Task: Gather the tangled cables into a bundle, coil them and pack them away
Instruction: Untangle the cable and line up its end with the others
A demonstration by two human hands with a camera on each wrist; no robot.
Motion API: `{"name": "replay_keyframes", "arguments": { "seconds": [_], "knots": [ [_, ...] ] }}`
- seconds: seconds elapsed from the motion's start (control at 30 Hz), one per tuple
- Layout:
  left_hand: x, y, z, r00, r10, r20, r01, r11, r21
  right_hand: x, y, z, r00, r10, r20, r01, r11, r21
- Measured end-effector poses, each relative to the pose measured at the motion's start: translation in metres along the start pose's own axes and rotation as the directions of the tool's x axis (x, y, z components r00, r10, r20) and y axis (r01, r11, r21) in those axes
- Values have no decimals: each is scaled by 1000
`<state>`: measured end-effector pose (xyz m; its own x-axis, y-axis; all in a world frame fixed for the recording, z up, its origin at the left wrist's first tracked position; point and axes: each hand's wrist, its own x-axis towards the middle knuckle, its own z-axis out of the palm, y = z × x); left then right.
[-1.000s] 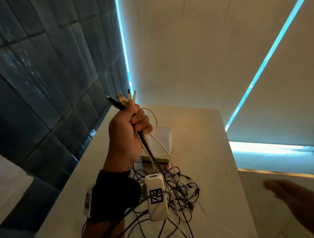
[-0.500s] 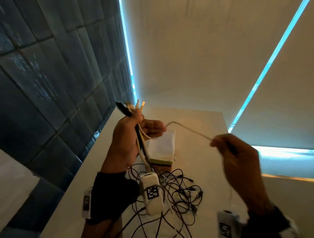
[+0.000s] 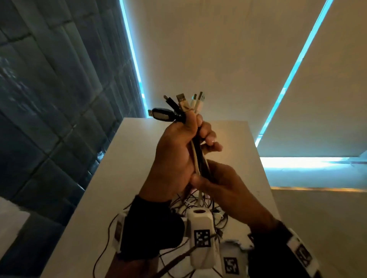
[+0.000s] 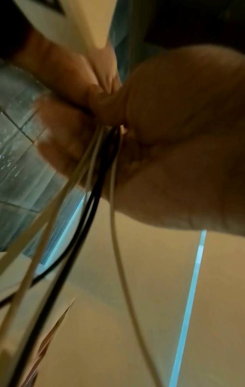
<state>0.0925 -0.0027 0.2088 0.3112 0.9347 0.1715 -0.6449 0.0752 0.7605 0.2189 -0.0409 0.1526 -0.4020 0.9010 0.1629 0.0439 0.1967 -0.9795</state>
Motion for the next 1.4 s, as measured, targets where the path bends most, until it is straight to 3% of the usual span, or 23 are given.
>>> {"name": "replay_keyframes", "arguments": {
  "seconds": [0.1,0.17,0.3,0.43,0.47,0.5,0.53,0.57,0.6,0.67,0.73,0.83,0.97,1.1,1.2,1.4],
  "knots": [
    [1,8,-9,998,21,-56,-19,999,26,-10,13,-15,993,116,14,-116,958,261],
    [1,16,-19,990,37,-138,-43,998,-41,-36,29,-31,978,199,63,-208,934,290],
    [0,19,-29,966,49,-252,-70,994,-78,-97,68,-55,923,385,2,-371,887,276],
    [-1,26,-41,956,51,-290,-70,996,-56,-153,116,-82,747,655,-117,-648,756,92],
    [-1,27,-44,956,43,-291,-61,997,-51,-182,133,-88,680,720,-135,-731,681,-48],
    [-2,26,-47,957,27,-287,-43,998,-49,-197,157,-95,568,812,-133,-823,563,-76],
    [-2,25,-48,960,5,-281,-20,999,-48,-198,180,-102,602,759,-248,-796,546,-261],
    [-3,23,-49,962,-17,-273,4,999,-48,-192,193,-101,597,765,-243,-789,504,-351],
    [-4,22,-49,964,-35,-265,24,999,-47,-184,197,-91,645,741,-188,-730,525,-437],
    [-4,22,-50,967,-45,-251,38,999,-34,-135,178,-73,833,492,-252,-530,582,-616],
    [-5,25,-51,969,-39,-244,36,999,-19,-96,167,-63,888,424,-176,-431,638,-638],
    [-9,30,-53,969,-37,-246,31,999,-28,-49,170,-43,891,450,-60,-338,570,-749],
    [-15,35,-56,964,-17,-264,6,999,-42,-23,196,-29,876,465,-124,-331,396,-857],
    [-20,38,-59,958,2,-288,-10,1000,-27,-18,214,-18,863,480,-156,-355,358,-864],
    [-21,38,-60,953,5,-303,-12,1000,-20,-17,220,-12,875,465,-136,-306,313,-899],
    [-20,38,-65,948,28,-317,-25,1000,13,-5,203,-23,921,375,-108,-234,306,-923]
  ]
}}
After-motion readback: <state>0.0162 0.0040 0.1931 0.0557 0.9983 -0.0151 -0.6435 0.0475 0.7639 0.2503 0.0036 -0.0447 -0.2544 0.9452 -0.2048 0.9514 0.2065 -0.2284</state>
